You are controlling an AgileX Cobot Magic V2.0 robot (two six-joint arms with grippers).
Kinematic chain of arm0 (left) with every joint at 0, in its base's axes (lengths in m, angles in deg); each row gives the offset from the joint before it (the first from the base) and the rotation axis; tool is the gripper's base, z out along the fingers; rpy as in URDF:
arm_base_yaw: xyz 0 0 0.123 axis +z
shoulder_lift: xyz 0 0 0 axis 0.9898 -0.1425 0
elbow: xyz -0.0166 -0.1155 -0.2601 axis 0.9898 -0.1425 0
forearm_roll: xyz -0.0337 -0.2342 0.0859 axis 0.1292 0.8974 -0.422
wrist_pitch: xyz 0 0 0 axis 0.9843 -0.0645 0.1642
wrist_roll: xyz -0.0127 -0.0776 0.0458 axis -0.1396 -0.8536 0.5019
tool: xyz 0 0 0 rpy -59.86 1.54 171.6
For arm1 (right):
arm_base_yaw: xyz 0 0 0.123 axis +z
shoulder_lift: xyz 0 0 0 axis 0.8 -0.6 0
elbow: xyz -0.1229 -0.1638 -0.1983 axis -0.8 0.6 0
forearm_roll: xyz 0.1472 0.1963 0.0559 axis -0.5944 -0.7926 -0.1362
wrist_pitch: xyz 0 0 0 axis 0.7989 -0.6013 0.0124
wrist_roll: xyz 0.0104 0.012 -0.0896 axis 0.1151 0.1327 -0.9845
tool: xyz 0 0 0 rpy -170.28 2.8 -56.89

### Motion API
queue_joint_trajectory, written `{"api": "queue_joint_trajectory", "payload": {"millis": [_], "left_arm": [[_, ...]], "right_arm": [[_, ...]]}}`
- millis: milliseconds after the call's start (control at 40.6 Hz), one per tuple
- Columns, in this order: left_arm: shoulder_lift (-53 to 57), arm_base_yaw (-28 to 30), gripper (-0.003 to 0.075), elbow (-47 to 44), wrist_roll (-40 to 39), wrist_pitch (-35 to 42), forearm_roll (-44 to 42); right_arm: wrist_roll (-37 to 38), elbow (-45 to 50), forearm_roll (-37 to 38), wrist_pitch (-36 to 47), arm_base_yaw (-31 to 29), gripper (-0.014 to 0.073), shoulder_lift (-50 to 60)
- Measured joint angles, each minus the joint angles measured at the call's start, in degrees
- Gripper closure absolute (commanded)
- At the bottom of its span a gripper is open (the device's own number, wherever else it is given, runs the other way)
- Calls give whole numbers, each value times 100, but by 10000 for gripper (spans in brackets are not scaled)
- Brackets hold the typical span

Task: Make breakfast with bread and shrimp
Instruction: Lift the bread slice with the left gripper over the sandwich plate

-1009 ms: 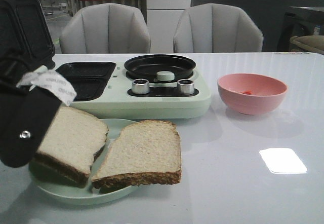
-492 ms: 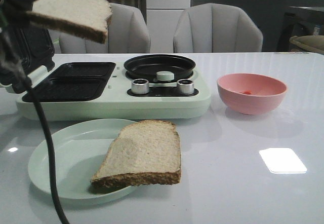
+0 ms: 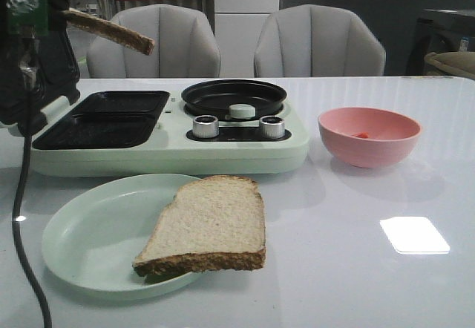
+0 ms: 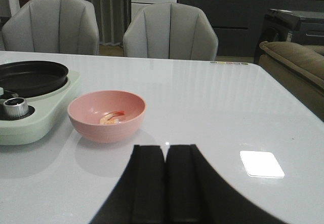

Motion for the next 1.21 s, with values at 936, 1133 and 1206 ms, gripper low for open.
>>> {"api": "queue_joint_trajectory", "payload": {"millis": [936,1133,1206], "left_arm": [[-2683,1114,662,1627,-296,1084,-479],[-2616,1243,420,1542,-484,1275,-491],[-2525,1266,298,1424,-492,1502,-491]], "right_arm": [[0,0,0,0,0,617,0],[0,0,0,0,0,617,0],[0,0,0,0,0,617,0]]}}
